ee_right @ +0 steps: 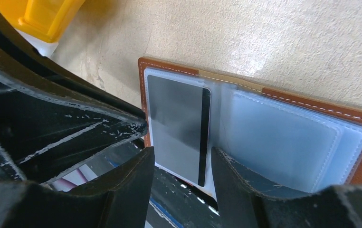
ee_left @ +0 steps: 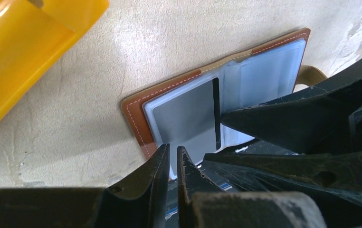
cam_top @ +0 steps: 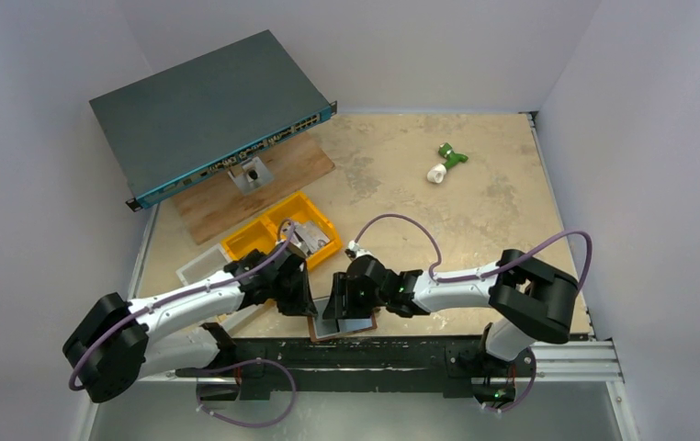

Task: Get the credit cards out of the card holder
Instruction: Remove the credit card from the card holder.

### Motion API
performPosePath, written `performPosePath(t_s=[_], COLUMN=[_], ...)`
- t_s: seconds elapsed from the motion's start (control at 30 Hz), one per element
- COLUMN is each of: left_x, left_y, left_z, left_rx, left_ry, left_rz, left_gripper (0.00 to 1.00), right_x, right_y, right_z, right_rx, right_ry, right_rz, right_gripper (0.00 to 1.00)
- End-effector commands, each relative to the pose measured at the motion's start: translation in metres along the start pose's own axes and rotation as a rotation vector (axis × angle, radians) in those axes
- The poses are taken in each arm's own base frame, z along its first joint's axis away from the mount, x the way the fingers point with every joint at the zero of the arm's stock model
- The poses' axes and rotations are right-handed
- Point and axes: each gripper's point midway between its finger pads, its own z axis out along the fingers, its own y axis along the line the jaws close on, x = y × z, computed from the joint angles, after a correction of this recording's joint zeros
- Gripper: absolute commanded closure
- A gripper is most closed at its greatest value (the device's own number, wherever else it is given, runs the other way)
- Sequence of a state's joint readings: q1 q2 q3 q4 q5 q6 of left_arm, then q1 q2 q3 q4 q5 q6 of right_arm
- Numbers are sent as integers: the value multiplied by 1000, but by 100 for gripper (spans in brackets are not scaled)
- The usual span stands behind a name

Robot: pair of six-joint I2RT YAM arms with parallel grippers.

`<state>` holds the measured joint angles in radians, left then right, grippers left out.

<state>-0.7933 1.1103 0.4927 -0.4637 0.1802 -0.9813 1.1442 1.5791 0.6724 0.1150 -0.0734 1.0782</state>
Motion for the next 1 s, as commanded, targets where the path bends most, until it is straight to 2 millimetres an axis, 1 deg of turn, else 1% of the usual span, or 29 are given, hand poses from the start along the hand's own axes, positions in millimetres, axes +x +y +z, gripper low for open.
performPosePath(t_s=[0.0,0.27,0.5,0.57,0.67,0.73,0.8,0.87,0.97], left_x=[-4,1,5,3,-4,-7,-9,-8,-5], left_y=[-6,2,1,0,2,6,7,8,6], left_z=[8,20,27,24,11,1,-5,-6,-2], left_rx=[20,-19,-14,-14,-43,-67,-73,-76,-57], left_ry=[-23,-2,14,4,-34,-59,-72,-70,-58], left_rz=[5,-11,-21,-16,2,17,29,29,29], left_gripper=[91,100,100,100,100,95,92,92,92], right_x=[2,7,9,10,10,9,9,9,10], right_y=[-9,-19,-23,-25,-31,-33,-35,-35,-34], right_z=[-3,-1,2,3,3,3,3,4,6], right_rx=[-17,-68,-107,-104,-96,-91,-87,-88,-92], right_ry=[9,38,62,66,66,63,64,67,71], right_rz=[33,85,113,123,136,140,143,145,145], right_gripper=[52,53,57,59,59,60,60,60,60])
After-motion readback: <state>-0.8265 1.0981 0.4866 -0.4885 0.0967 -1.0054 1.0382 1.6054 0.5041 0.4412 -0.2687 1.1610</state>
